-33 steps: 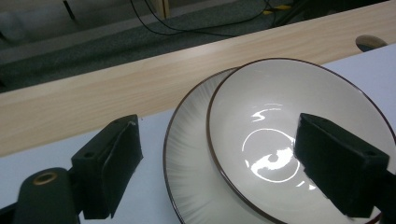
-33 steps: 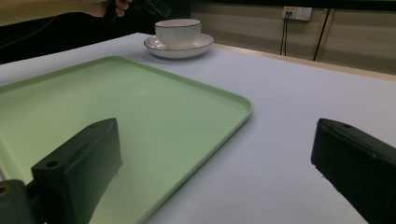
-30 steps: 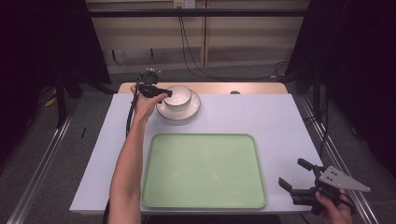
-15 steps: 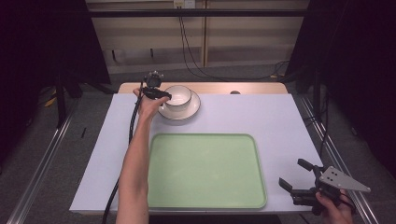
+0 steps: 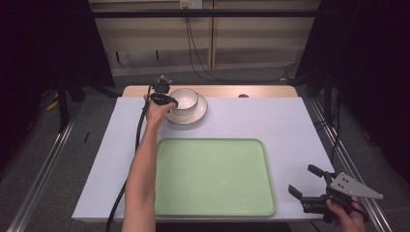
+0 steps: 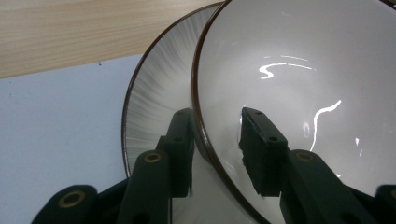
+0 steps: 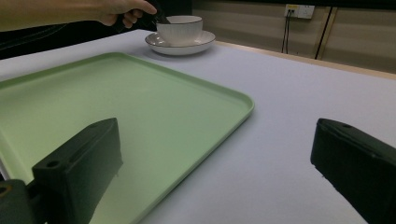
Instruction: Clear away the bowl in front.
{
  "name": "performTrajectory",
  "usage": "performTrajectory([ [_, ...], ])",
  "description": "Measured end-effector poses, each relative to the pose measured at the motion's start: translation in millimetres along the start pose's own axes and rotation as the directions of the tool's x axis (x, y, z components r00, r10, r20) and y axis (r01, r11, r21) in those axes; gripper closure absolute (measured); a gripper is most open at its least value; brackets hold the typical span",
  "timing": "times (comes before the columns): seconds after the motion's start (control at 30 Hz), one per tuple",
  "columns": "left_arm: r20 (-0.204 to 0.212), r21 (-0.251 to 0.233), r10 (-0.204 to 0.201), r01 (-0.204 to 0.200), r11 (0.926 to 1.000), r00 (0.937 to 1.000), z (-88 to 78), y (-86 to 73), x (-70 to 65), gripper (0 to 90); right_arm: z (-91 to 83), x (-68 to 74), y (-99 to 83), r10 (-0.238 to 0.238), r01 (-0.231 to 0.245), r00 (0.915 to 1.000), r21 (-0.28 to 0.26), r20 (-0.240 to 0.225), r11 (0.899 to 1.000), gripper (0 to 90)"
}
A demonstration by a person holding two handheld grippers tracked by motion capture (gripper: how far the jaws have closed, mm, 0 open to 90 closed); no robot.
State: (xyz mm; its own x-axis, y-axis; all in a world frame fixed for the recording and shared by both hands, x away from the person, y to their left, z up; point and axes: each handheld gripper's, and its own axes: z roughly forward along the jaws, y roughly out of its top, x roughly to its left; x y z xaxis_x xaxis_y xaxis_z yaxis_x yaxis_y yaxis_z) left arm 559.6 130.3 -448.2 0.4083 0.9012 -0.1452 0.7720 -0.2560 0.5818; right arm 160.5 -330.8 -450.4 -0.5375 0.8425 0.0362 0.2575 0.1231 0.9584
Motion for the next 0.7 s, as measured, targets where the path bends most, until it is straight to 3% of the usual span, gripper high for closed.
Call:
performTrajectory([
  [0.03, 0.003, -0.012, -0.024, 0.024, 0.9997, 0.9997, 0.9, -0.4, -0.5, 65.8, 0.1, -0.9, -0.2, -0.005, 0.005, 1.0000, 0.002, 0.001, 1.000, 1.3],
  [0.13, -0.006, 0.001, -0.016, 0.016, 0.9999, 0.9998, -0.1, -0.3, 1.5, 73.4, -0.5, -1.6, -0.3, 0.005, -0.005, 1.0000, -0.004, 0.003, 1.000, 1.3],
  [0.2, 0.042, -0.007, -0.059, 0.060, 0.9982, 0.9974, 0.4, -1.2, 3.7, 77.6, -1.3, -1.3, -0.4, 0.006, -0.006, 1.0000, -0.002, 0.003, 1.000, 1.3],
  [0.33, 0.064, -0.017, -0.071, 0.072, 0.9973, 0.9955, -0.4, -1.6, 4.9, 81.7, -1.4, -1.4, -0.4, 0.003, -0.003, 1.0000, -0.002, 0.004, 1.000, 1.3],
  [0.57, 0.090, -0.023, -0.078, 0.081, 0.9965, 0.9929, -1.6, -2.4, 5.4, 82.5, -1.4, -1.4, -0.5, 0.003, -0.003, 1.0000, -0.001, 0.004, 1.000, 1.3],
  [0.6, 0.106, -0.030, -0.101, 0.104, 0.9941, 0.9893, -1.7, -2.4, 3.8, 82.5, -1.7, -1.0, -0.4, 0.002, -0.002, 1.0000, -0.001, 0.003, 1.000, 1.3],
  [0.67, 0.113, -0.034, -0.102, 0.106, 0.9938, 0.9884, -2.1, -2.3, 3.6, 82.4, -1.8, -1.0, -0.5, 0.003, -0.003, 1.0000, 0.000, 0.003, 1.000, 1.3],
  [0.7, 0.109, -0.024, -0.086, 0.089, 0.9958, 0.9904, -3.3, -1.7, 3.8, 82.4, -1.9, -1.2, -0.5, 0.003, -0.003, 1.0000, 0.001, 0.000, 1.000, 1.3],
])
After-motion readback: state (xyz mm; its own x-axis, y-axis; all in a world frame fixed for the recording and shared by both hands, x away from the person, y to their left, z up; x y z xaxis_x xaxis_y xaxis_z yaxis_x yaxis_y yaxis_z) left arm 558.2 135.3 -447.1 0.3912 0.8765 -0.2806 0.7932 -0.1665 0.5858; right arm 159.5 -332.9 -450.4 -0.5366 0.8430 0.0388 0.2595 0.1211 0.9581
